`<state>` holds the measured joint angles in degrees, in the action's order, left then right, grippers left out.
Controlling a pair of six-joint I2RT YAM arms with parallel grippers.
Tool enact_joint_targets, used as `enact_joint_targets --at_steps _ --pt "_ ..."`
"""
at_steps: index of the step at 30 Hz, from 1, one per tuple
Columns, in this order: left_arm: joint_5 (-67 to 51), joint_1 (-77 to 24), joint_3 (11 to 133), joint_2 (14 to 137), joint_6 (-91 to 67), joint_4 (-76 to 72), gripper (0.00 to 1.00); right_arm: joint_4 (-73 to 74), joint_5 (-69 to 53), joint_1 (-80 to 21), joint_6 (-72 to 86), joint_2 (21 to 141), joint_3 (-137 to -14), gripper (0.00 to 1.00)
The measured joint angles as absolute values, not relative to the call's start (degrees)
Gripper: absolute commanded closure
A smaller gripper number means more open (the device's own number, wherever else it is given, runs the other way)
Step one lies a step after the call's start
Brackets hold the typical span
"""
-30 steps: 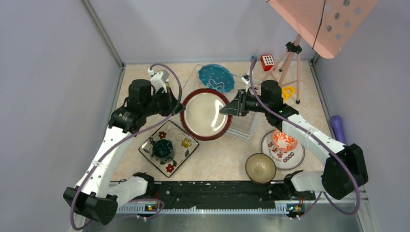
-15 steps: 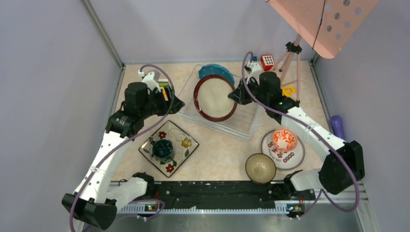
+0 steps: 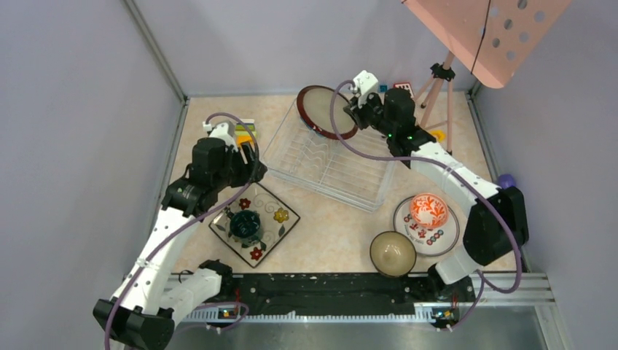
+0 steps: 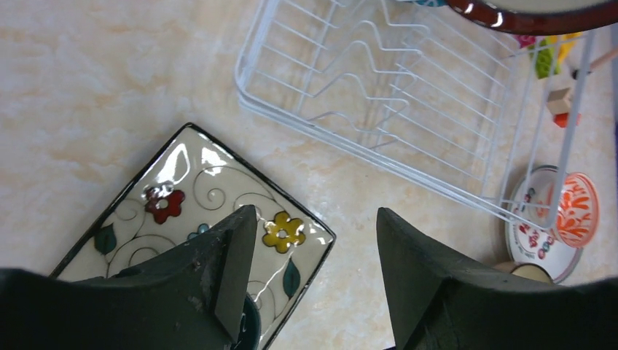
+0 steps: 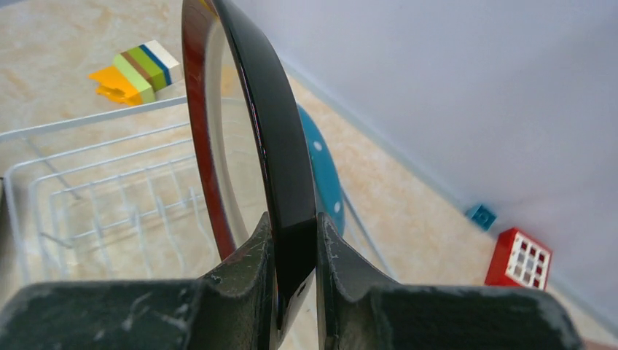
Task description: Load the mixed dishes into the dish rack
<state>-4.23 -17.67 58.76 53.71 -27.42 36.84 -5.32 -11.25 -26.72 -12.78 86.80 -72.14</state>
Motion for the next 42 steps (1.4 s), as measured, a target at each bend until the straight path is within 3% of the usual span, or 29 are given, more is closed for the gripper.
enact_joint_targets --at_steps 12,29,42 --pt "5.04 -17.67 56.93 49.65 -28.32 42.13 0.35 -18.94 -15.11 -26.74 -29.50 98.91 -72.14 1.00" --pt "7.94 -17.67 56.51 48.45 -29.30 45.17 0.34 -20.99 -17.43 -25.58 -31.07 99.90 -76.60 1.00" --pt "8.69 -17.67 56.42 48.14 -30.37 47.31 0.33 -24.53 -17.10 -25.26 -29.26 99.90 -72.49 1.00"
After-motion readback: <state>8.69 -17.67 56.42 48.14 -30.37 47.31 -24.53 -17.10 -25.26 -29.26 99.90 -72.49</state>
